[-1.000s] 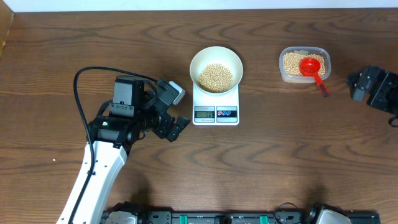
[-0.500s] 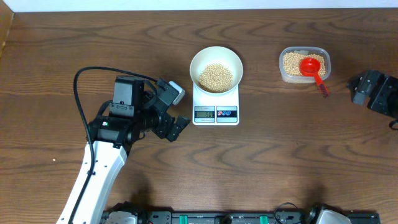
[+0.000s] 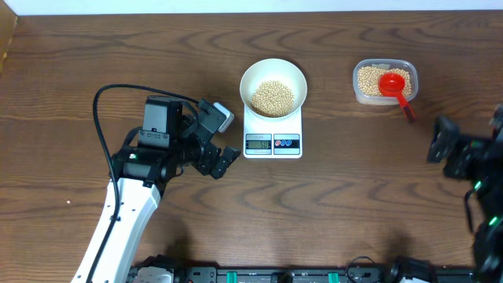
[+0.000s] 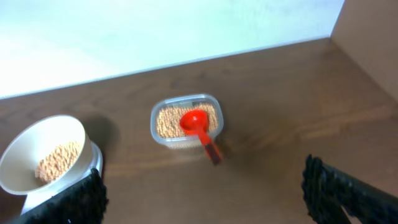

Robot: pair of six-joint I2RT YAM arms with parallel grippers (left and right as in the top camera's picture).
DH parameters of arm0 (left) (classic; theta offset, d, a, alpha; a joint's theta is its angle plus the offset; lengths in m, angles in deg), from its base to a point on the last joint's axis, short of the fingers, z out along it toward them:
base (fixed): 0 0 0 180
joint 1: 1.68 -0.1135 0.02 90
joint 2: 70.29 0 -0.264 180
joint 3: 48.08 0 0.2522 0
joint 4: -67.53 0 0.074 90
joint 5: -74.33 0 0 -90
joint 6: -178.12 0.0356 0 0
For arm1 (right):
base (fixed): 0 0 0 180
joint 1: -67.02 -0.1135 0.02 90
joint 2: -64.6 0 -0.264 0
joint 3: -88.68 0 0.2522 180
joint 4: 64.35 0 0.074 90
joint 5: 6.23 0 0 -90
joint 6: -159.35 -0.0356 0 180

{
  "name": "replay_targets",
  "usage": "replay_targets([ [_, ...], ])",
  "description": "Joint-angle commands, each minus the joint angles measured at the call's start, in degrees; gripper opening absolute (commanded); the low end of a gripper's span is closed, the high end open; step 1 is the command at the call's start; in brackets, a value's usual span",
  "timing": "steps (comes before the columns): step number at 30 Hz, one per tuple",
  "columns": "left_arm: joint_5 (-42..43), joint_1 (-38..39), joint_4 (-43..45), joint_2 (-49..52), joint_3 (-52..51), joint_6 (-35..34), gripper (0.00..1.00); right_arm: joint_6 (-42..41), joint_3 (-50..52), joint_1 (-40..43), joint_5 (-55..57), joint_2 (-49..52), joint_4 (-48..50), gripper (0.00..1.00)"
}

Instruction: Scoop item into bowl and weigh 50g on scale

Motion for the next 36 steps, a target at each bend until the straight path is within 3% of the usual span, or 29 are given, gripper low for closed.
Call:
replay_targets([
  [1, -0.31, 0.17, 0.00, 0.17, -0.22, 0.52, 0.93, 0.83, 9.81, -1.92, 2.60, -8.22, 5.68, 0.99],
  [9, -0.31, 0.17, 0.00, 0.17, -0.22, 0.52, 0.93, 0.83, 24.98, -7.06, 8.15, -22.71, 17.29, 0.99],
  [22, -0.31, 0.17, 0.00, 0.17, -0.22, 0.52, 0.93, 0.83, 46.23, -13.55, 13.25, -35.04, 37.42, 0.99],
  [36, -0.31, 0.17, 0.00, 0.17, -0.22, 0.52, 0.93, 0.76, 57.66, -14.88, 13.03, -42.14, 47.23, 0.99],
])
